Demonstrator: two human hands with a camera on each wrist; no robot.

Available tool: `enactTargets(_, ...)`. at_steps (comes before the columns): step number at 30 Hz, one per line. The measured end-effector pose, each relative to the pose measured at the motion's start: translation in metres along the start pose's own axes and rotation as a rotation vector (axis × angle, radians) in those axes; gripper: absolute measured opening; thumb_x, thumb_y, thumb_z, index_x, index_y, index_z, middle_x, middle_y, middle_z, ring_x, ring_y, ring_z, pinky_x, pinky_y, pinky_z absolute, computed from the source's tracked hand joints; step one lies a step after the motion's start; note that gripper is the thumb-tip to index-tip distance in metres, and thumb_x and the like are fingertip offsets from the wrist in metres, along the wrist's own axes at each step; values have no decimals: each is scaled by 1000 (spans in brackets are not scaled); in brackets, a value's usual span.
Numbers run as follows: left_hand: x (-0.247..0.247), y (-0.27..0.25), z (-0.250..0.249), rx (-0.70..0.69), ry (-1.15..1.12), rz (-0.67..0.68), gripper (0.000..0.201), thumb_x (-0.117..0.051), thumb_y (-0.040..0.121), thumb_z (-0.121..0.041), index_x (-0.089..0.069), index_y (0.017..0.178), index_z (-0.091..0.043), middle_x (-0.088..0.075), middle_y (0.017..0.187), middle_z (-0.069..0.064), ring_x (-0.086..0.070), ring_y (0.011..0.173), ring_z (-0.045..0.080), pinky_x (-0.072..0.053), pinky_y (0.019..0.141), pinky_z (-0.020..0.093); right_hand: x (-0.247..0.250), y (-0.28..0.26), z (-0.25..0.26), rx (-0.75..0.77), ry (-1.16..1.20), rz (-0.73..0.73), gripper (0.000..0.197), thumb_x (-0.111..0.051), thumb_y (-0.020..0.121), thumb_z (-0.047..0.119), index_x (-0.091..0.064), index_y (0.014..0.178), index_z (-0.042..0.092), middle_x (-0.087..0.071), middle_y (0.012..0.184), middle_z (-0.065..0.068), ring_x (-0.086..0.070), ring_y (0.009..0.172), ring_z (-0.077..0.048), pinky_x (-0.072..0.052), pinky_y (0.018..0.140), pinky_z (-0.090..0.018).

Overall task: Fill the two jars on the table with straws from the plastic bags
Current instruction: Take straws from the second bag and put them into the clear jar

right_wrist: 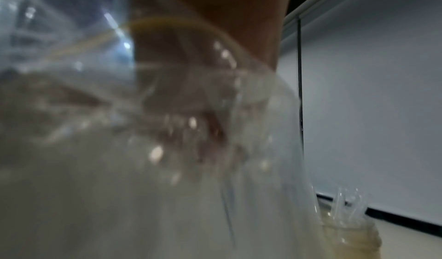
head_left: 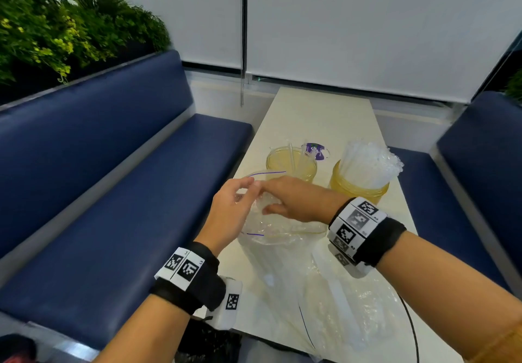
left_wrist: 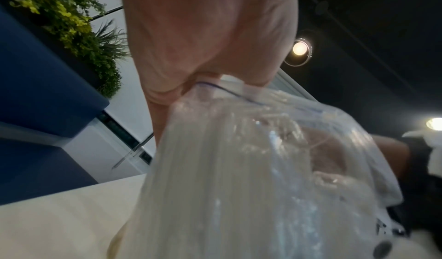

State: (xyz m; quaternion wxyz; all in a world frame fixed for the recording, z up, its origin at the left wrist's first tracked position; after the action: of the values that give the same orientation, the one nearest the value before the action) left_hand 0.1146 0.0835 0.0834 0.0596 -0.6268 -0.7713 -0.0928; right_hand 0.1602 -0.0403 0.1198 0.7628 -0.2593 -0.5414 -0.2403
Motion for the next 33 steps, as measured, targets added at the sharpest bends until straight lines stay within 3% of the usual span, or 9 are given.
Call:
enactTargets(4, -2, -8, -9, -28, 132, 74, 85, -85, 60, -68, -59, 130, -28, -57, 128, -20, -55, 108, -4, -42, 82, 13, 33, -3, 3, -48, 7, -138, 28, -59, 98, 32, -59, 120, 15, -66, 115, -7, -60, 104, -25, -49, 87, -38)
enactTargets(12, -19, 3, -20, -75, 405, -25, 82, -75, 46, -86, -62, 109, -36, -62, 105, -14, -60, 96, 6, -56, 78, 33, 62, -7, 28, -46, 40, -250, 32, -59, 98, 39, -59, 122, 17, -66, 115, -6, -60, 101, -24, -51, 88, -40)
enactTargets(18, -30, 6, -34, -195, 124, -45, 46, -89, 72, -34, -65, 111, -34, -73, 96, -15, -70, 93, 6, -61, 82, 41, 67, -13, 33, 19, 137, -323, 30, -62, 96, 39, -62, 115, 17, -64, 101, 3, -55, 86, -14, -42, 76, -27)
enactTargets(20, -31, 7, -32, -193, 84, -38, 42, -87, 76, -26, -68, 113, -31, -75, 97, -12, -71, 94, 8, -60, 84, 46, 65, -14, 31, 49, 203, -371, 30, -65, 94, 40, -65, 113, 17, -69, 104, 3, -59, 86, -9, -46, 77, -24)
enactTargets(23, -32, 11, -33, -205, 16, -20, 42, -82, 80, -22, -66, 109, -48, -75, 104, -14, -71, 100, 5, -60, 87, 42, 64, -17, 28, 60, 429, -487, 29, -78, 85, 35, -71, 108, 17, -71, 101, 10, -59, 76, 7, -40, 70, -9)
enactTargets(25, -32, 14, -30, -176, -13, -17, 43, -81, 82, -20, -66, 104, -53, -75, 105, -13, -71, 100, 6, -61, 88, 40, 64, -17, 21, 10, 599, -522, 36, -85, 79, 29, -73, 111, 18, -71, 103, 13, -58, 72, 10, -44, 68, -11)
enactTargets(28, -30, 18, -21, -75, -18, -53, 26, -76, 79, -21, -71, 104, -29, -77, 96, -1, -73, 92, 18, -59, 85, 53, 63, -20, 15, -49, 870, -486, 48, -88, 75, 18, -70, 119, 18, -69, 116, 7, -59, 65, 0, -59, 66, -30)
enactTargets(30, -29, 19, -15, -29, -27, -71, 30, -74, 79, -23, -72, 109, -27, -77, 98, 0, -73, 93, 19, -59, 88, 50, 66, -22, 12, -49, 957, -481, 52, -88, 74, 13, -69, 122, 19, -67, 124, 6, -63, 72, -12, -61, 69, -43)
enactTargets(33, -27, 20, -14, -12, -67, -84, 24, -75, 85, -19, -71, 109, -22, -77, 100, 2, -73, 95, 19, -60, 87, 44, 76, -25, 6, -40, 839, -587, 57, -91, 71, 22, -68, 122, 24, -68, 122, 11, -67, 93, -11, -62, 76, -36)
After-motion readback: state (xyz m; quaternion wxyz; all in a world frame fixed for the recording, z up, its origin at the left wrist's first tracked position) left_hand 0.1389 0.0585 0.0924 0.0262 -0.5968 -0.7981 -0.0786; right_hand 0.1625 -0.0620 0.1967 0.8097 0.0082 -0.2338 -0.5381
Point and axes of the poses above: each hand's wrist, its own y-axis towards the middle knuckle, its own x-axis out of the back of the hand, z = x × y, the point moved 6 cm from there along y, towards the middle knuckle
